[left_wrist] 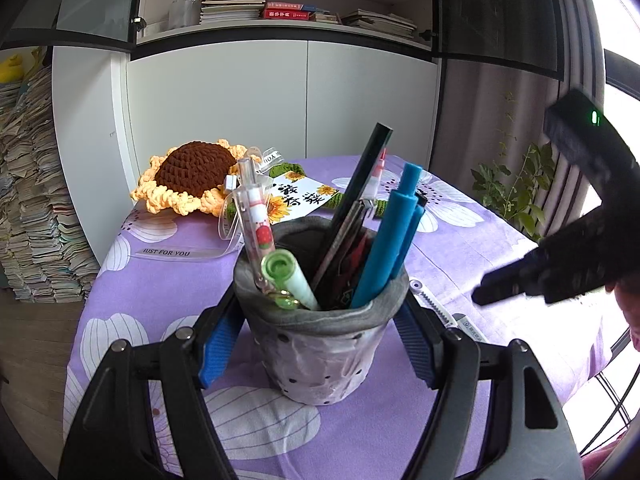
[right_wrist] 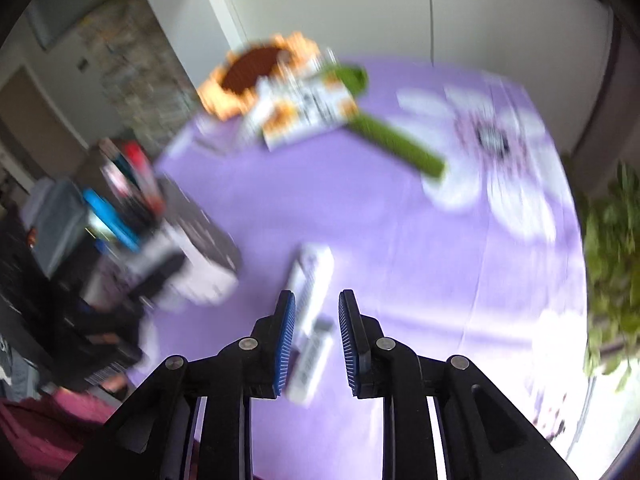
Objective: Organize stationery
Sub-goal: 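Grasp the small white eraser with the right tool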
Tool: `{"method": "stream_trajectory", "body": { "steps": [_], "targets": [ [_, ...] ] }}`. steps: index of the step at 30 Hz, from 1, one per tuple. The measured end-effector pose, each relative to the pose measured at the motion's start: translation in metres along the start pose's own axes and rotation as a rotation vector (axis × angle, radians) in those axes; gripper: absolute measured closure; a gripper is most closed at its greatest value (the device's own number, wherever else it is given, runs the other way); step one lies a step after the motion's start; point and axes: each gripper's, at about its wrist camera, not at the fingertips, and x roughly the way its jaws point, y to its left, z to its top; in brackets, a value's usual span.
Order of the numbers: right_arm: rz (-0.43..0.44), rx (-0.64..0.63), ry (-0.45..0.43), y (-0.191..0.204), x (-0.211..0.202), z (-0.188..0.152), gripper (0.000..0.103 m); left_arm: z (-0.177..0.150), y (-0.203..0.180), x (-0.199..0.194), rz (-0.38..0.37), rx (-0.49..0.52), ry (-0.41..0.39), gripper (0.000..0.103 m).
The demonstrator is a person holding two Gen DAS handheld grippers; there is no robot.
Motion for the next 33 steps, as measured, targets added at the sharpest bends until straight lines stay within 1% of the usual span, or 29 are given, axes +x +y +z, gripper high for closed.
{"method": "stream_trajectory", "body": {
  "steps": [2,4,5,9,15,19,22,24,26,29,33],
  "targets": [
    [-0.018,0.001,0.057,-0.003,0.014,-0.009,0.078,0.000,0.000,0.000,0.000,0.001,0.002,0.031],
    [-0.015,-0.007,0.094,-0.001,0.020,-0.014,0.067,0.000,0.001,-0.001,0.001,-0.001,0.003,0.031],
    [-0.010,-0.016,0.106,0.001,0.022,-0.016,0.065,0.001,0.001,-0.001,0.001,-0.002,0.004,0.031],
    [-0.012,-0.035,0.118,0.009,0.024,-0.017,0.065,0.001,0.001,-0.001,0.001,-0.001,0.003,0.031],
    [-0.054,-0.031,0.142,0.010,0.033,-0.015,0.065,0.001,0.002,-0.002,-0.006,-0.005,0.004,0.031],
    [-0.116,-0.069,0.163,0.011,0.032,-0.018,0.065,0.001,0.003,-0.001,-0.006,-0.004,0.003,0.031],
    [-0.185,-0.081,0.176,0.001,0.027,-0.023,0.065,0.001,0.003,0.000,-0.006,-0.006,0.002,0.031],
    [-0.187,-0.064,0.175,-0.006,0.022,-0.023,0.065,0.002,0.003,0.000,-0.005,-0.006,0.003,0.031],
    [-0.171,-0.067,0.165,-0.007,0.019,-0.022,0.065,0.001,0.002,0.000,-0.004,-0.004,0.004,0.031],
    [-0.161,-0.093,0.158,-0.002,0.021,-0.017,0.065,0.001,0.002,0.000,-0.002,-0.003,0.006,0.031],
    [-0.166,-0.133,0.183,0.003,0.033,-0.006,0.065,0.001,0.002,0.000,-0.002,-0.005,0.007,0.031]
  ]
}}
